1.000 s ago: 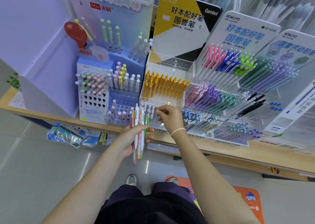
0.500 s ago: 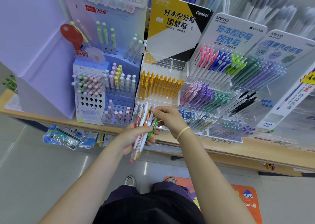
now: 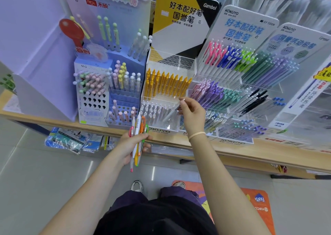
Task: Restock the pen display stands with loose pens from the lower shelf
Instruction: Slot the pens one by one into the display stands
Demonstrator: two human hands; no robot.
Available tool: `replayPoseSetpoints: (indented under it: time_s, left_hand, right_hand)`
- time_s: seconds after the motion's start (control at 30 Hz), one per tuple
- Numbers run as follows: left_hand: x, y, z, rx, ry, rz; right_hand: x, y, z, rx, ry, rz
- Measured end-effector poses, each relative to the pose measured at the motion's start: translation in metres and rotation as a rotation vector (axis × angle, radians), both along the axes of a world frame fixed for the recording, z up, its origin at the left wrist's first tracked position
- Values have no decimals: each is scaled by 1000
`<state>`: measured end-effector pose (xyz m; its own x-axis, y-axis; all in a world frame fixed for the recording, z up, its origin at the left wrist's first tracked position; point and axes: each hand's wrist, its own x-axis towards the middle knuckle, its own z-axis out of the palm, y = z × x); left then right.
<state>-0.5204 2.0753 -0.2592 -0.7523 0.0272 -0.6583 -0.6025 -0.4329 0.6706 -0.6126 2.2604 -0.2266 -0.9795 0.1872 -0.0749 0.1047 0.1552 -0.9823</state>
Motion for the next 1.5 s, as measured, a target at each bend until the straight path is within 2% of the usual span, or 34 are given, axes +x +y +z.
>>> replayPoseSetpoints:
  time_s: [0.23,0.53,0.77,0.97,1.03,1.1,1.17,1.27,1.5]
  left_hand:
    - [4,-7,-3,-2,43,-14]
    - [6,-7,0,-1,59,-61]
    - [4,-7,2,24,83,-88]
    - [2,-6,5,46,106,-93]
    - [1,-7,6,33,132,-106]
    - [-1,-5,8,18,159,-119]
    - [-5,-2,12,11,175,-119]
    - [-12,5,22,19,204,-126]
    - [-33,23,30,11,208,-137]
  right_hand:
    - [4,-17,-23,101,-14,69]
    - [8,-25,-43,396,-6,224]
    - [6,-35,-39,529,18,360]
    - [3,-29,-36,569,-37,355]
    - [8,-27,-28,506,-21,299]
    - [13,-26,-14,300,-106,276]
    - [18,-26,1,103,-237,393]
    - [20,-25,15,105,-305,541]
    - [11,8,45,-125,-243,247]
